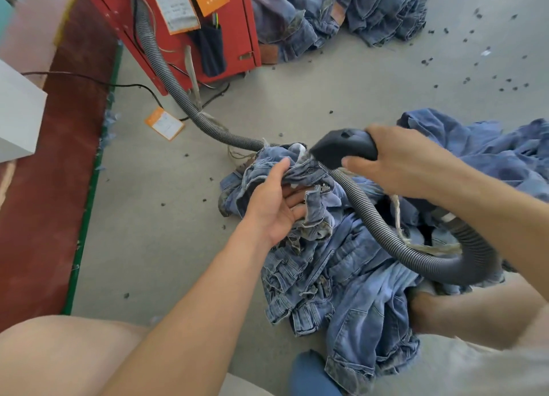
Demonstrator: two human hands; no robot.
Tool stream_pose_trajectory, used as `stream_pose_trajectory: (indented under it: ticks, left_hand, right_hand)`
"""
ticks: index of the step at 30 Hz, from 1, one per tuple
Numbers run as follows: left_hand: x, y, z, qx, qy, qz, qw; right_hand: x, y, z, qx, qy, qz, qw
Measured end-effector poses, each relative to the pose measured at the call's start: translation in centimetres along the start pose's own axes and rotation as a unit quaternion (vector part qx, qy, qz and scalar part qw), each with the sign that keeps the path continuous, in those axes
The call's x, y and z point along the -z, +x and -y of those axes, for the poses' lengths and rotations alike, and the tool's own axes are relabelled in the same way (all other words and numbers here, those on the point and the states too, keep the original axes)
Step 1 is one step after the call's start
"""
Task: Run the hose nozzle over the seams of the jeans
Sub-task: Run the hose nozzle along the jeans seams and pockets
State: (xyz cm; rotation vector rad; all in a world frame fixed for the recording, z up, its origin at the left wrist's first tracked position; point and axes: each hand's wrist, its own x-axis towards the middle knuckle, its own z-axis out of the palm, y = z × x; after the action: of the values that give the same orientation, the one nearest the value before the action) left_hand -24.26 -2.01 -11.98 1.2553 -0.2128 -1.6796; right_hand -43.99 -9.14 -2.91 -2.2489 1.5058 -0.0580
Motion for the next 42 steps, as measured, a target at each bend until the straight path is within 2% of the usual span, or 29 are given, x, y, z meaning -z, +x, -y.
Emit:
stream_pose_trajectory:
  ticks: [3,7,12,14,18,21,23,27,29,33,37,40,42]
  left_hand:
    - [0.2,-0.1,-0.4,-0.006,0.001,-0.006,1.000]
    - [-0.3,-0.5,-0.2,0.002,0.034,-0.005,0.999]
    - [-0.1,-0.6,0.1,0.012,0.007,0.002,1.000]
    - [0.0,-0.6,-0.2,0.005,-0.025,0.001,1.000]
    - [0.1,-0.7,-0.8,0.009,-0.051,0.007,0.999]
    - [-0.1,-0.8,-0.3,0.012,-0.021,0.019,1.000]
    - [-0.3,-0.9,0.1,0.012,-0.012,0.032,0.999]
    - [-0.3,-1.0,-0.1,0.014,-0.059,0.020,0.998]
    - [-0.2,-0.8,-0.3,0.012,-0.075,0.015,0.997]
    - [-0.5,-0.6,-0.1,0.017,-0.067,0.022,0.997]
    - [-0.5,-0.5,0.0,0.014,-0.068,0.031,0.997]
    - [-0.1,-0.5,-0.2,-0.027,-0.057,0.093,0.994]
    - [0.3,-0.2,0.2,-0.059,0.003,0.107,0.992]
  right_hand:
    - [0.9,-0.6,-0.5,-0.001,0.004,-0.028,1.000]
    - [0.2,-1.7,0.6,0.038,0.001,0.030,0.999]
    - [0.8,0.4,0.3,-0.045,0.013,-0.013,0.999]
    - [1.8,0.0,-0.5,-0.039,0.024,-0.013,0.999]
    - [2.0,-2.0,-0.3,0.008,0.021,0.045,0.999]
    - [0.6,-1.6,0.5,0.016,-0.002,0.089,0.996]
    - [-0.2,-0.8,0.5,-0.006,-0.014,0.066,0.998]
    - [0.3,-0.3,-0.4,-0.030,-0.024,-0.005,0.999]
    - [0.5,-1.2,-0.3,-0.003,-0.013,0.001,1.000]
    - [-0.5,-1.8,1.3,0.027,-0.036,0.067,0.997]
    - [0.6,-0.5,0.8,-0.021,-0.057,0.027,0.998]
    - [2.4,-0.8,-0.3,-0.032,-0.004,0.014,0.999]
    - [3.6,-1.2,-0.8,-0.028,0.045,0.011,0.999]
